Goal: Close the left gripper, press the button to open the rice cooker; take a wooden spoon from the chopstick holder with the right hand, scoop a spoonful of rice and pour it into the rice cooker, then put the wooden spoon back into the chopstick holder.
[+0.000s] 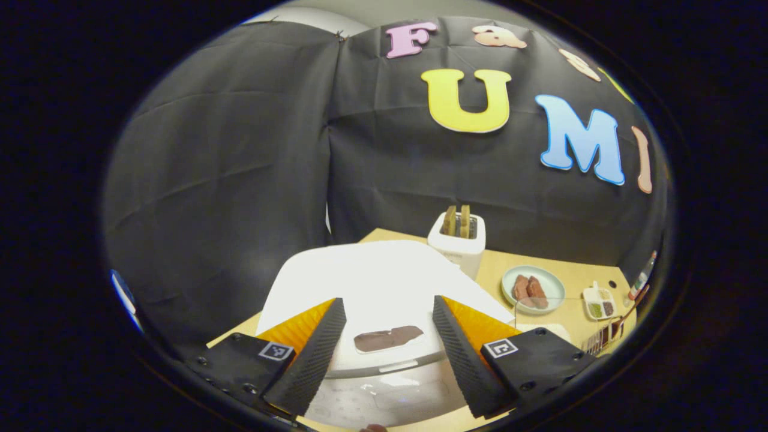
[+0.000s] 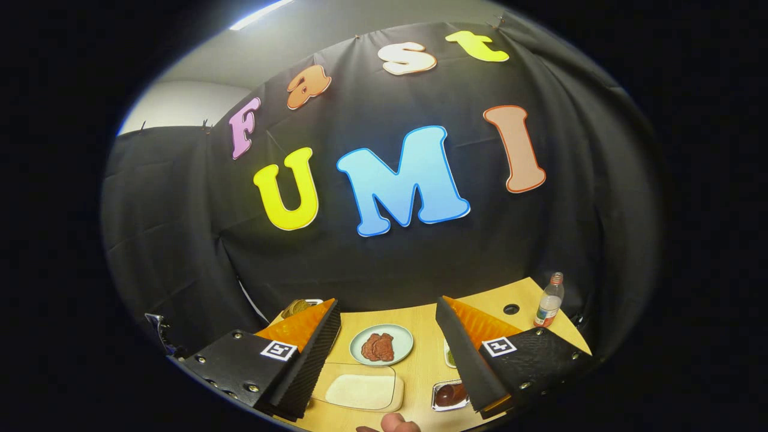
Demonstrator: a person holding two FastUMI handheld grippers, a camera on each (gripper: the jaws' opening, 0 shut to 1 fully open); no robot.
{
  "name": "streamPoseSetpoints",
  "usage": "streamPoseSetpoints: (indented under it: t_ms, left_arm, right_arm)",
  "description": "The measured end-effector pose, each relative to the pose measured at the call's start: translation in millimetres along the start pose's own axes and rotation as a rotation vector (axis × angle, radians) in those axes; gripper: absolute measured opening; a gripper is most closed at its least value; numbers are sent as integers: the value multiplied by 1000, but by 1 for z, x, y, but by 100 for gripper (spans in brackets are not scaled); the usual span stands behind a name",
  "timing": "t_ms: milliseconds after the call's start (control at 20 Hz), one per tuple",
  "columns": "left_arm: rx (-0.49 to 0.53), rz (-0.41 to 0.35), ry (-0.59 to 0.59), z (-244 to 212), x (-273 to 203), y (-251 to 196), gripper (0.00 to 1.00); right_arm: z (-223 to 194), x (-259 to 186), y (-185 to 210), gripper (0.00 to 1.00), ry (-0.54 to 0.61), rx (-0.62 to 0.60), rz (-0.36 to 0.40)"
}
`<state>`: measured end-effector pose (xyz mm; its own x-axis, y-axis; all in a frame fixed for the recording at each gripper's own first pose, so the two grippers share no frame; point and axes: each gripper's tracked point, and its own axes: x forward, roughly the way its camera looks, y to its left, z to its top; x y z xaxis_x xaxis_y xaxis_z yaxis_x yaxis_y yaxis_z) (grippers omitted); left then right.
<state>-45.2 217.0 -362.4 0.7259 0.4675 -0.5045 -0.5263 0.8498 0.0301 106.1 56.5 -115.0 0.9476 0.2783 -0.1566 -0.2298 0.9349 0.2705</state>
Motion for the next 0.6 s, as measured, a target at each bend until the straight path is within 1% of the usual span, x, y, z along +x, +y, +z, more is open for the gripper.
streamPoseSetpoints:
  t_ms: [100,150,200,250,350,450,500,550,600]
  left_arm:
    - [45,-11,49,-10,0,-2,100]
    - [51,-27,74,-9,0,-5,100]
    - [47,-47,115,-9,-2,-7,97]
    - [47,-59,146,-8,-2,-7,100]
    - [45,-90,190,-10,-3,-7,100]
    - [75,-95,185,-10,-2,-7,100]
    - [75,-94,174,-9,-1,-7,96]
    - [65,-92,155,-5,-3,-8,100]
    - [40,-96,139,0,-4,-10,99]
  right_arm:
    - [-1,0,1,96,3,7,3]
    - [-2,0,1,97,4,6,4]
    - [-2,0,2,97,3,6,4]
    - [-2,0,2,96,1,8,6]
    - [-4,1,6,97,5,16,16]
    - [-7,1,11,97,8,15,27]
    - [-7,1,11,97,9,12,30]
    - [-7,0,12,97,9,8,32]
    - [-5,-2,12,97,8,2,34]
